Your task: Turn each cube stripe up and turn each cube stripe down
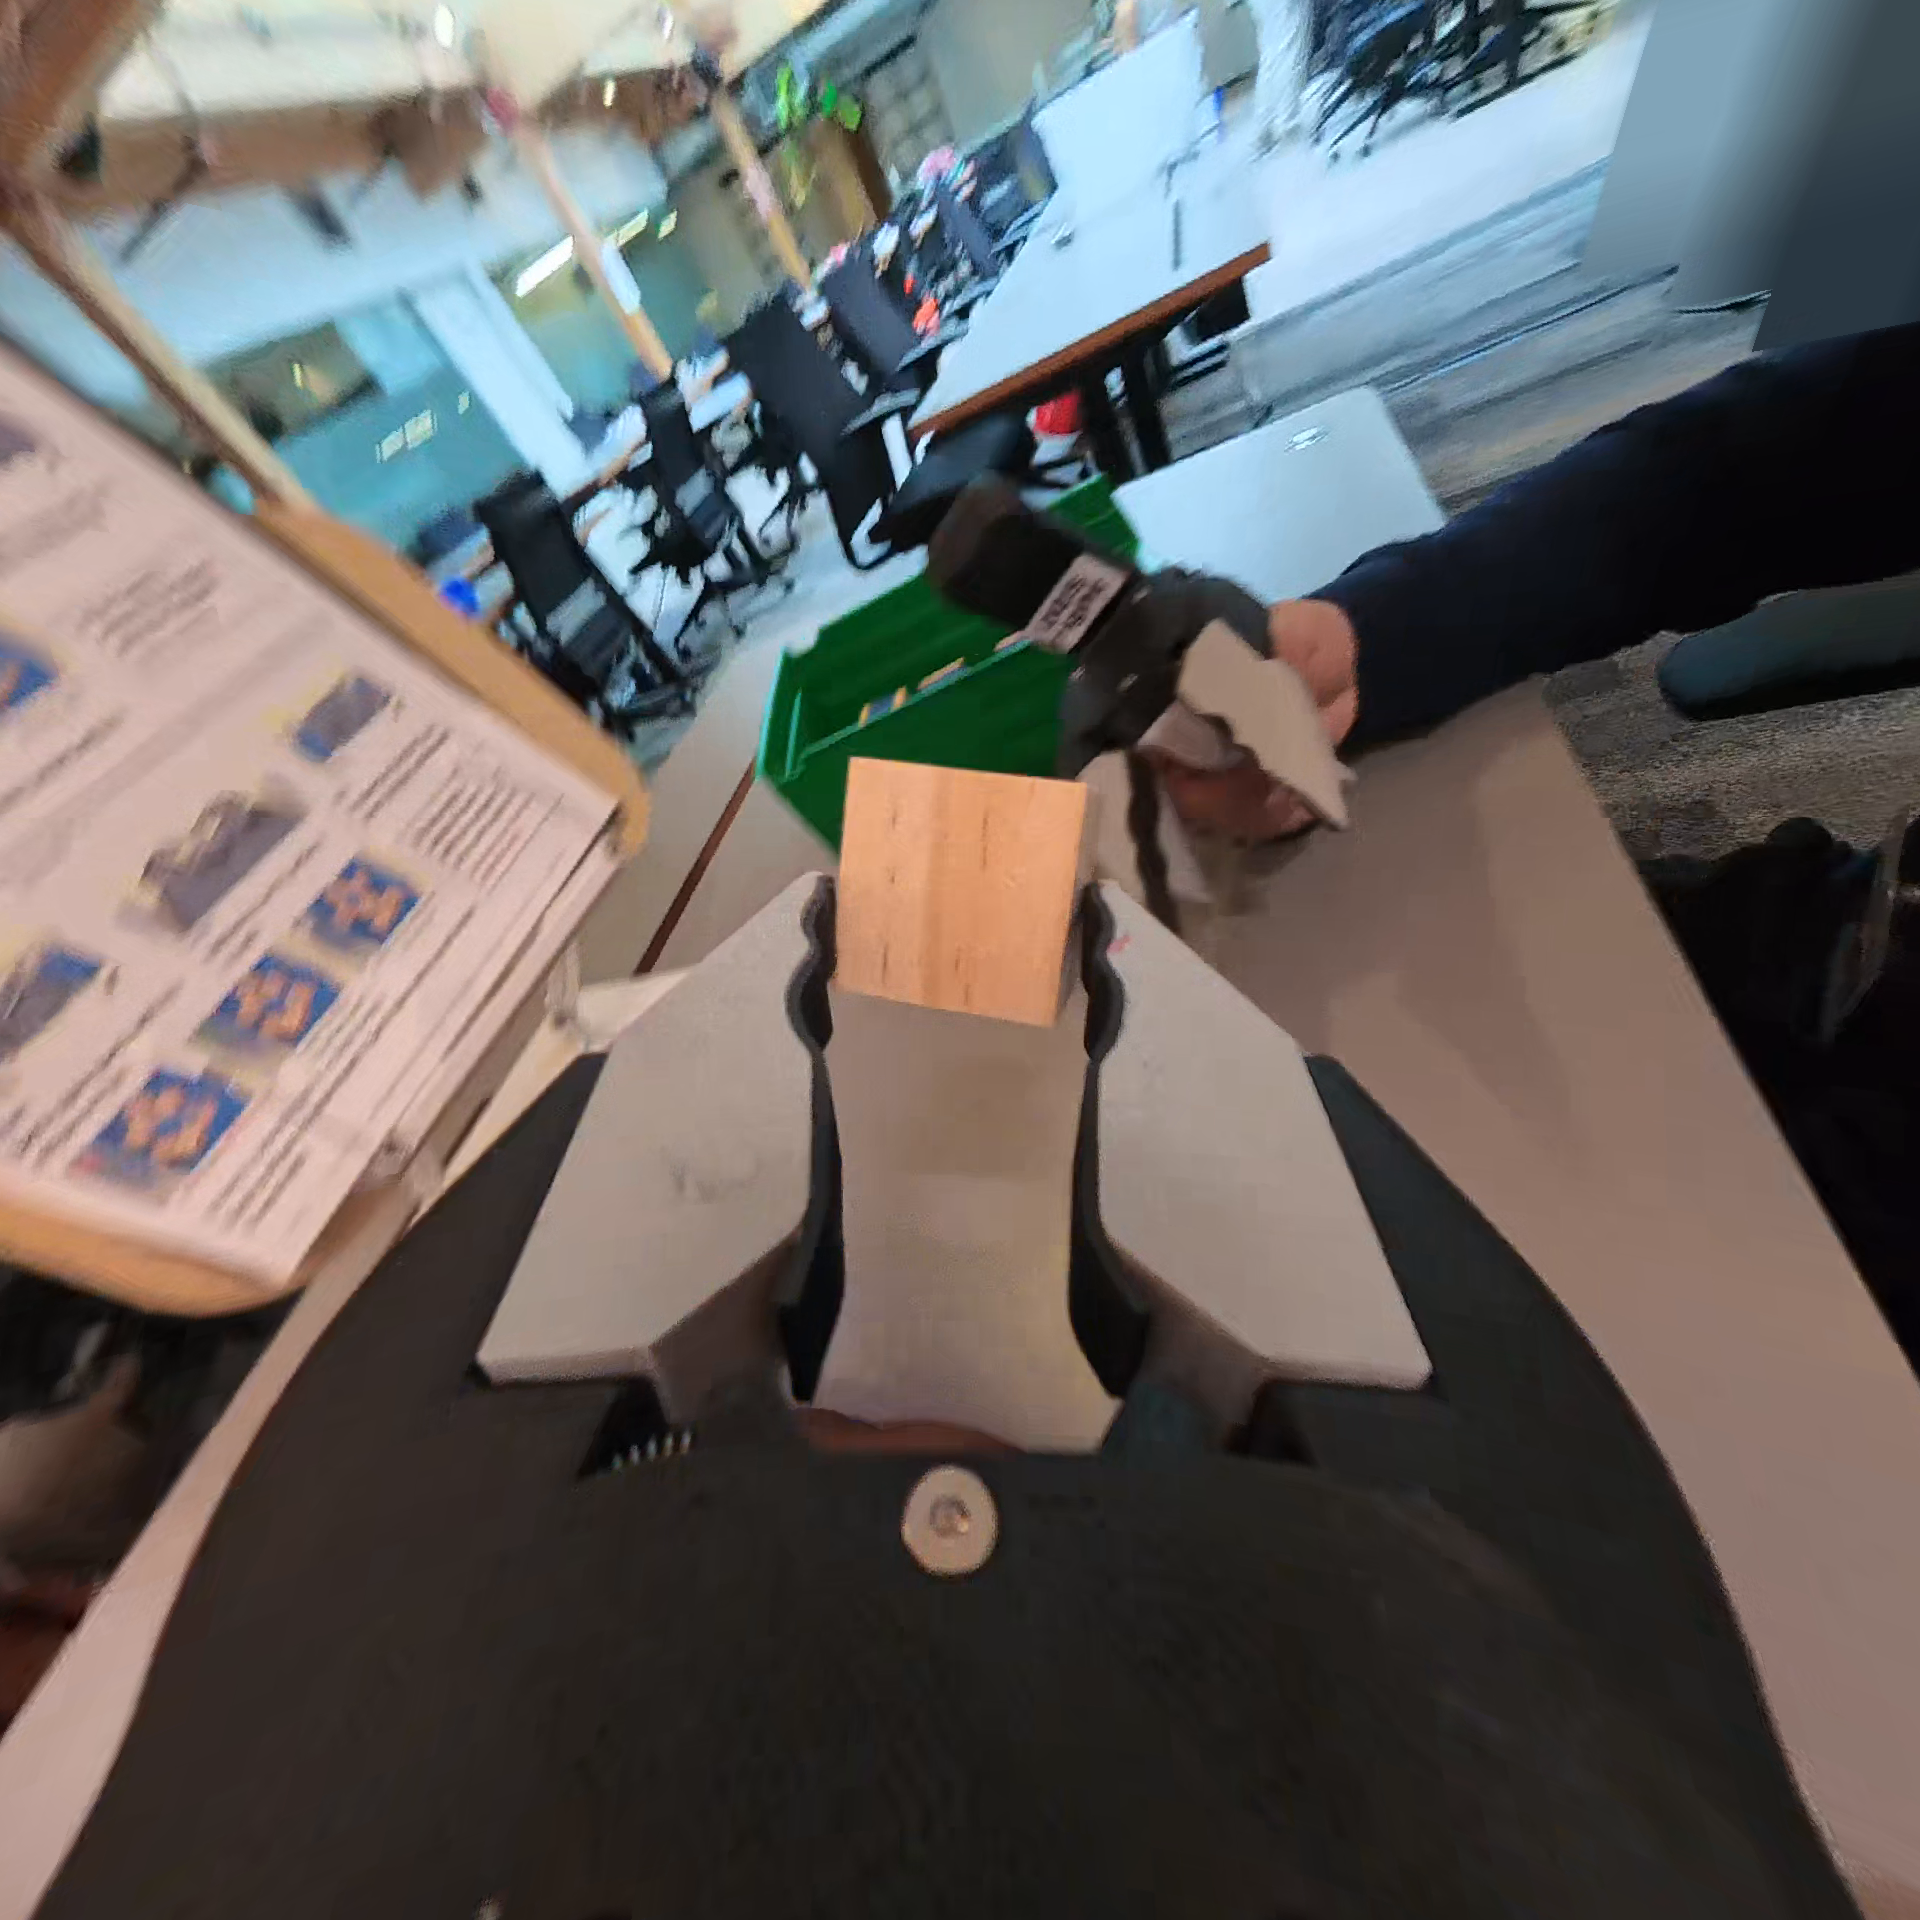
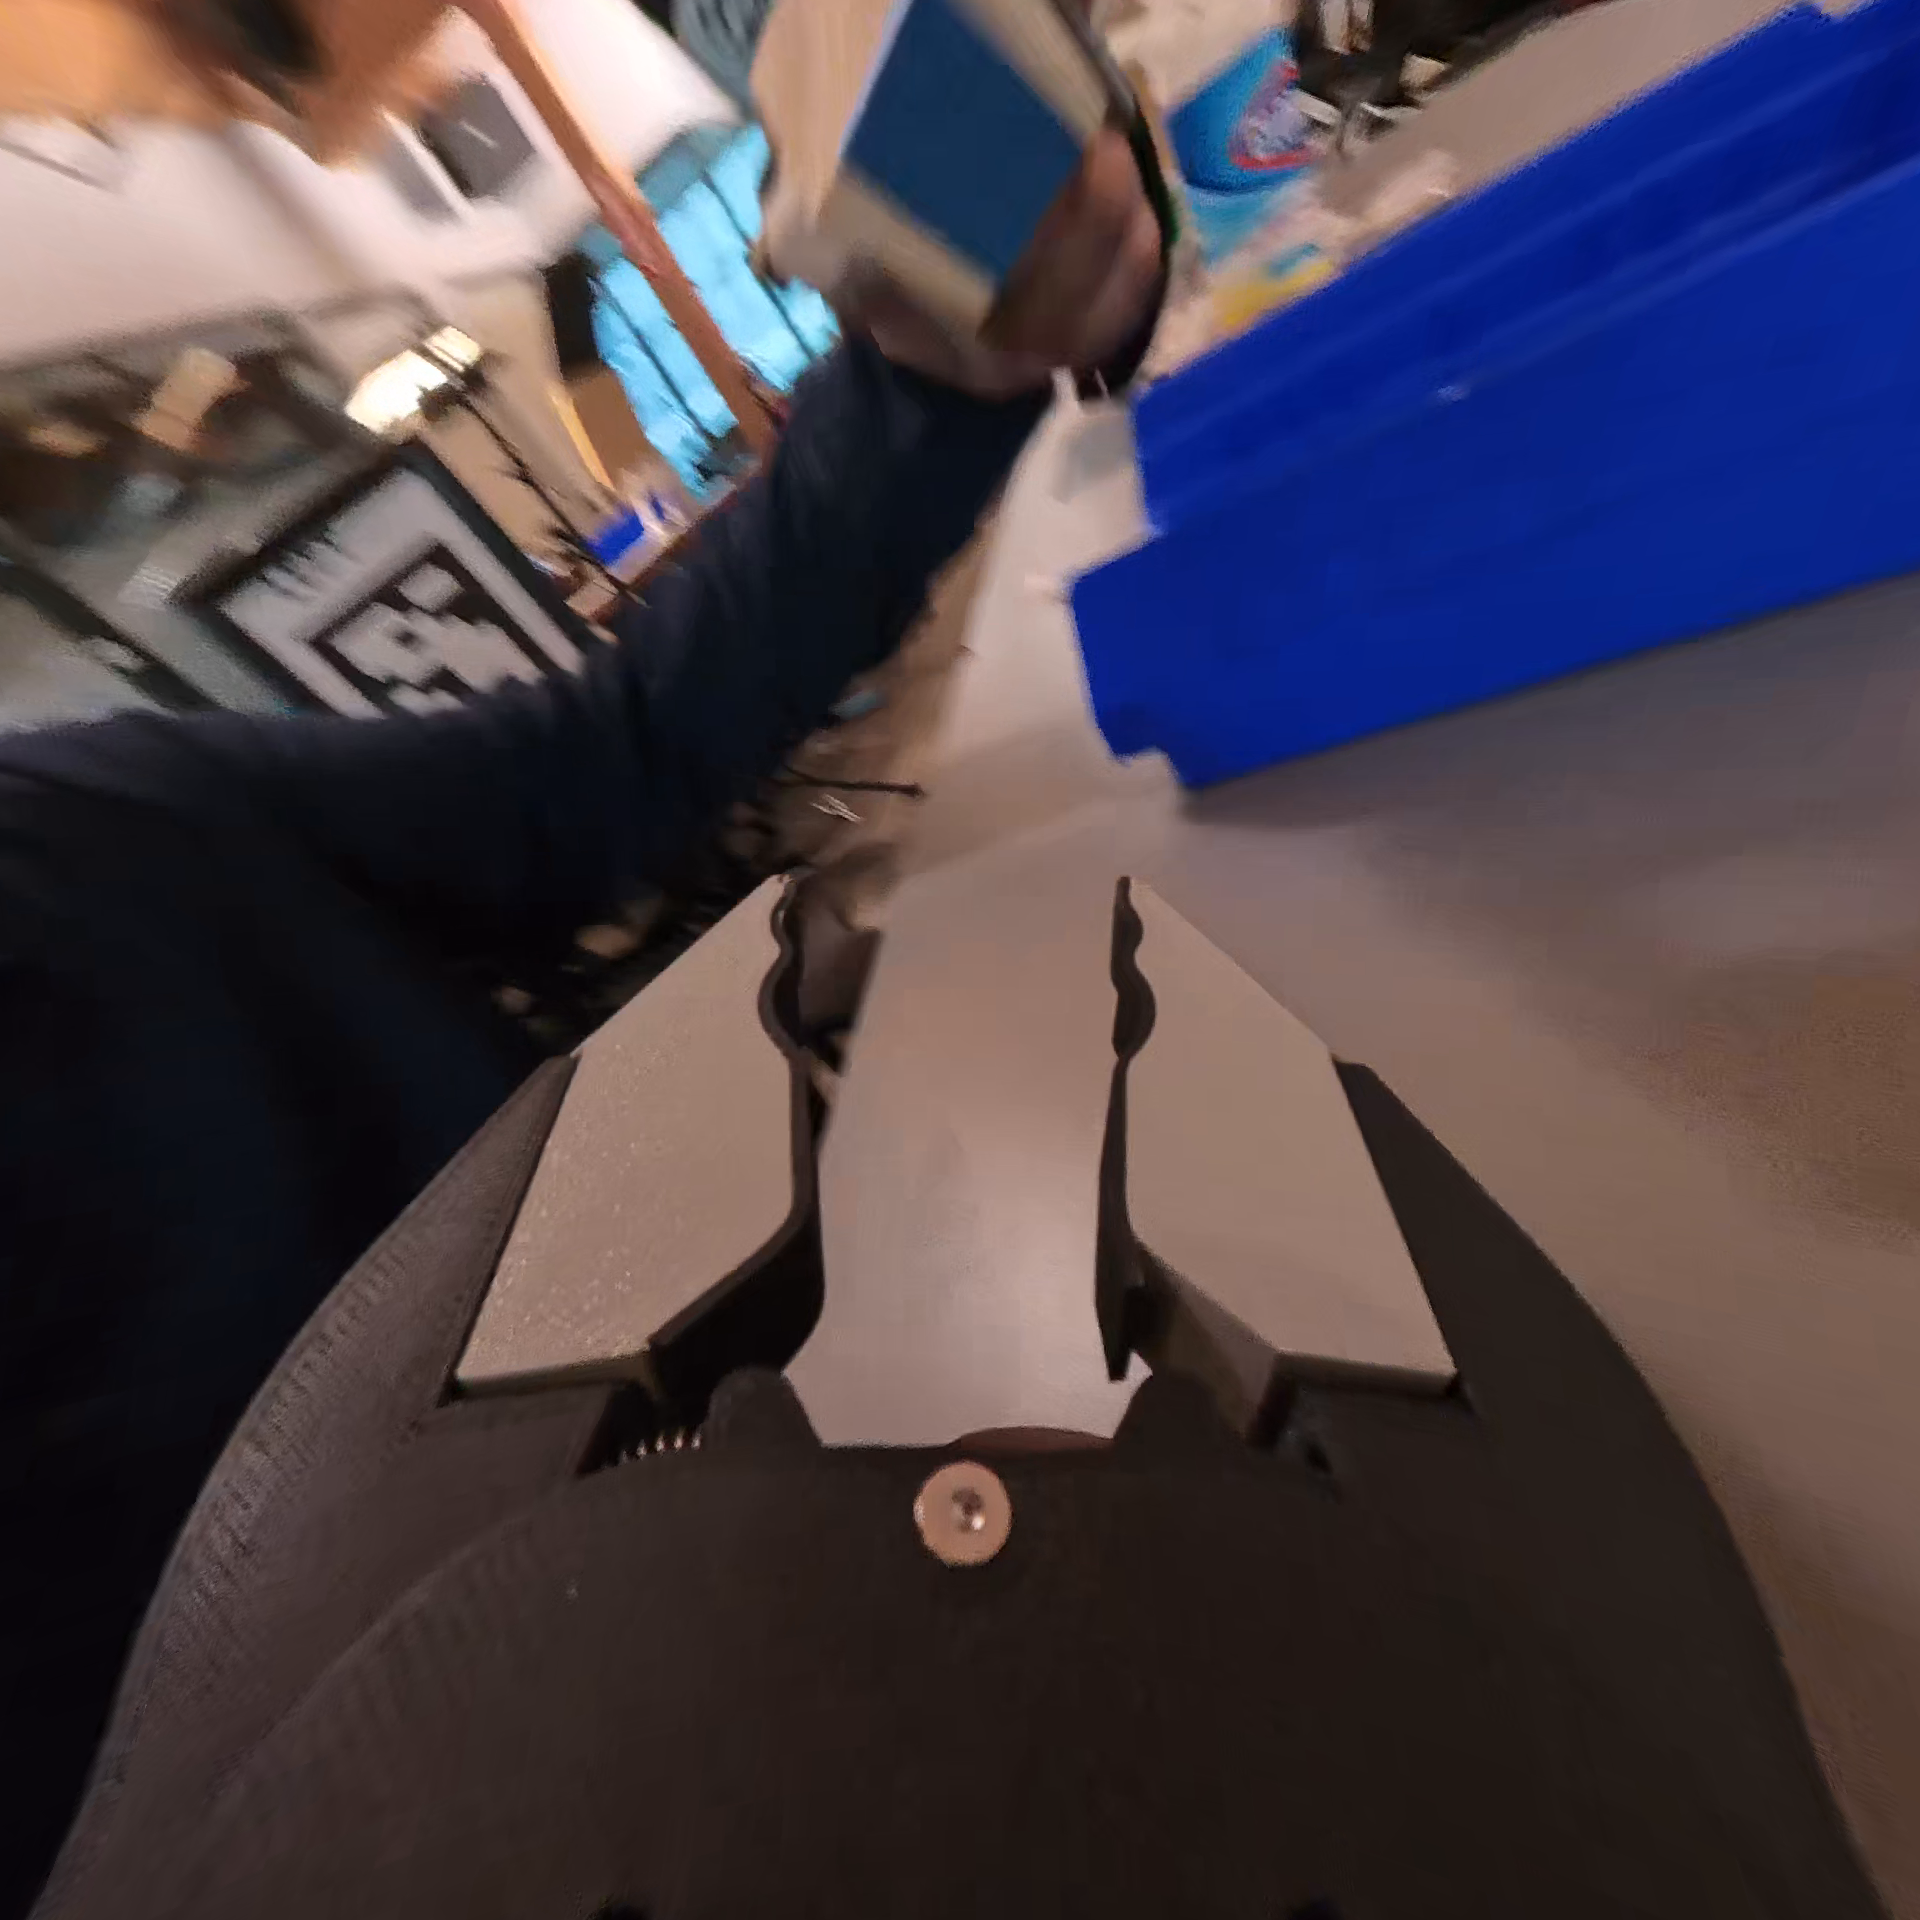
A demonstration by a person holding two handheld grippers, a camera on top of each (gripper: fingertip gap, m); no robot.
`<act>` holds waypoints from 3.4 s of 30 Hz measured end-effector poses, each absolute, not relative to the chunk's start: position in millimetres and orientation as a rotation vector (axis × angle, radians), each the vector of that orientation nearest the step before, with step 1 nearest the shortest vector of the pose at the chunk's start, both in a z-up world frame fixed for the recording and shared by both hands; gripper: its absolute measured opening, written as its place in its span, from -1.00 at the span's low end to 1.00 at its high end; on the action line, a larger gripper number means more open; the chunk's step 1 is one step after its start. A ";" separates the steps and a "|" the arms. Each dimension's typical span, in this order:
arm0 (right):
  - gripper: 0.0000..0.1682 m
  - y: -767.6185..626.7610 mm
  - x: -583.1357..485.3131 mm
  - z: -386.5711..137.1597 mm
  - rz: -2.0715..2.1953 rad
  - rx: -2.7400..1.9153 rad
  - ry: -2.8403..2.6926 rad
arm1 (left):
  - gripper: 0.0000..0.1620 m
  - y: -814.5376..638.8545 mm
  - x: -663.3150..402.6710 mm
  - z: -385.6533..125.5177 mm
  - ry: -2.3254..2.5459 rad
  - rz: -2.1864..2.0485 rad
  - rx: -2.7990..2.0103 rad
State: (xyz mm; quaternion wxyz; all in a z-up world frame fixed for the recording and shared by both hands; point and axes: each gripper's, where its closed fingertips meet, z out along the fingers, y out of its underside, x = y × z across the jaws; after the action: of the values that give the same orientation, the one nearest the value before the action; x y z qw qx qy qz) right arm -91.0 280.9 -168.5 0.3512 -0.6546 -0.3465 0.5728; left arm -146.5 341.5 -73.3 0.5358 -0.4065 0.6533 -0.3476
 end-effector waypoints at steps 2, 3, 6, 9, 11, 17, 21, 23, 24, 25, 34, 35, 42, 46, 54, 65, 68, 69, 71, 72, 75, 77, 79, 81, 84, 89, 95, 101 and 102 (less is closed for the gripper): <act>-0.27 272.3 -91.8 -149.9 1.606 -1.607 -0.864 | -0.43 308.2 -121.6 -77.6 1.568 -0.814 -0.867; -0.24 268.9 -90.3 -142.1 1.655 -1.565 -0.849 | -0.43 295.9 -109.3 -80.6 1.556 -0.789 -0.832; -0.20 265.4 -82.6 -129.6 1.759 -1.496 -0.794 | -0.43 262.4 -82.1 -94.1 1.555 -0.748 -0.741; -0.15 260.5 -75.3 -122.2 1.864 -1.450 -0.782 | -0.45 252.9 -69.4 -99.6 1.514 -0.706 -0.696; -0.19 258.9 -72.2 -116.0 1.923 -1.411 -0.763 | -0.45 253.8 -66.6 -101.8 1.498 -0.709 -0.695; -0.28 266.9 -67.0 -115.0 1.938 -1.404 -0.704 | -0.46 271.1 -62.4 -114.0 1.477 -0.641 -0.733; -0.20 275.8 -71.0 -126.6 1.824 -1.486 -0.702 | -0.46 283.6 -60.8 -128.9 1.501 -0.541 -0.765; -0.22 280.2 -74.3 -136.1 1.747 -1.539 -0.719 | -0.46 288.7 -60.5 -137.4 1.524 -0.484 -0.780; -0.28 280.7 -75.4 -138.1 1.729 -1.546 -0.729 | -0.46 291.0 -60.2 -141.1 1.534 -0.452 -0.786; -0.40 281.6 -76.2 -140.4 1.706 -1.555 -0.736 | -0.46 291.6 -59.7 -143.3 1.538 -0.438 -0.792; -0.50 285.8 -69.3 -139.1 1.472 -1.576 -0.786 | -0.29 289.9 -61.8 -144.4 1.393 -0.477 -1.024; -0.51 286.5 -66.0 -137.7 1.422 -1.576 -0.794 | -0.25 285.3 -65.8 -139.7 1.327 -0.528 -1.057; -0.51 268.1 3.1 -107.8 0.863 -1.666 -0.756 | -0.29 260.0 -129.4 -167.5 1.159 -0.663 -1.341; -0.51 274.7 125.7 -88.5 0.348 -1.854 -0.537 | -0.33 253.5 -160.9 -188.1 1.151 -0.649 -1.383; -0.50 291.3 272.7 -222.7 -0.044 -2.598 -0.324 | -0.39 267.3 -192.0 -179.3 1.002 -0.594 -1.457; -0.29 294.2 271.2 -206.8 -0.008 -2.382 -0.208 | -0.32 283.9 -218.6 -203.5 0.949 -0.354 -1.595; -0.18 267.4 235.2 -182.7 0.122 -2.228 -0.295 | -0.30 297.4 -234.2 -194.4 0.861 -0.280 -1.607; -0.14 258.6 225.9 -178.7 0.131 -2.195 -0.330 | -0.24 302.3 -238.2 -192.5 0.839 -0.261 -1.617; -0.11 245.8 211.6 -171.9 0.120 -2.124 -0.374 | -0.12 311.7 -239.8 -190.5 0.798 -0.265 -1.652; -0.11 241.8 203.4 -170.5 0.130 -2.090 -0.383 | -0.09 318.0 -237.7 -191.9 0.786 -0.271 -1.672; 0.00 237.8 180.3 -191.6 0.199 -2.132 -0.376 | -0.07 350.9 -234.9 -206.1 0.753 -0.195 -1.754; 0.01 246.3 178.3 -210.1 0.143 -2.176 -0.361 | -0.65 372.7 -234.1 -213.9 0.756 -0.131 -1.781; -0.03 260.2 185.1 -224.1 0.041 -2.192 -0.328 | -0.91 381.7 -225.6 -213.8 0.765 -0.180 -1.786; -0.10 272.5 196.1 -235.2 -0.094 -2.210 -0.305 | -0.97 393.3 -235.7 -211.0 0.763 -0.062 -1.784; -0.85 281.6 186.9 -230.6 -0.217 -2.167 -0.403 | -0.99 397.2 -249.5 -196.3 0.674 -0.190 -1.787; -0.80 292.7 141.6 -232.1 -0.137 -2.212 -0.359 | -0.98 395.5 -286.6 -143.7 0.526 -0.318 -1.671; -0.81 309.7 40.8 -231.8 -0.122 -2.199 -0.390 | -0.98 382.0 -313.4 -106.2 0.484 -0.299 -1.585; -0.82 332.0 -92.5 -231.0 -0.095 -2.180 -0.448 | -0.98 358.3 -333.7 -69.1 0.457 -0.337 -1.486; -0.82 338.0 -113.8 -230.3 -0.092 -2.174 -0.449 | -0.97 353.9 -339.0 -64.1 0.443 -0.347 -1.467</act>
State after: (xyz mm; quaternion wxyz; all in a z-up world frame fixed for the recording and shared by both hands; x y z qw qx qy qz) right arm -113.8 338.0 -230.3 0.4438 -0.8769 -0.1809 -0.0371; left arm -339.0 353.9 -64.1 0.7068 -0.6605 0.1995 -0.1563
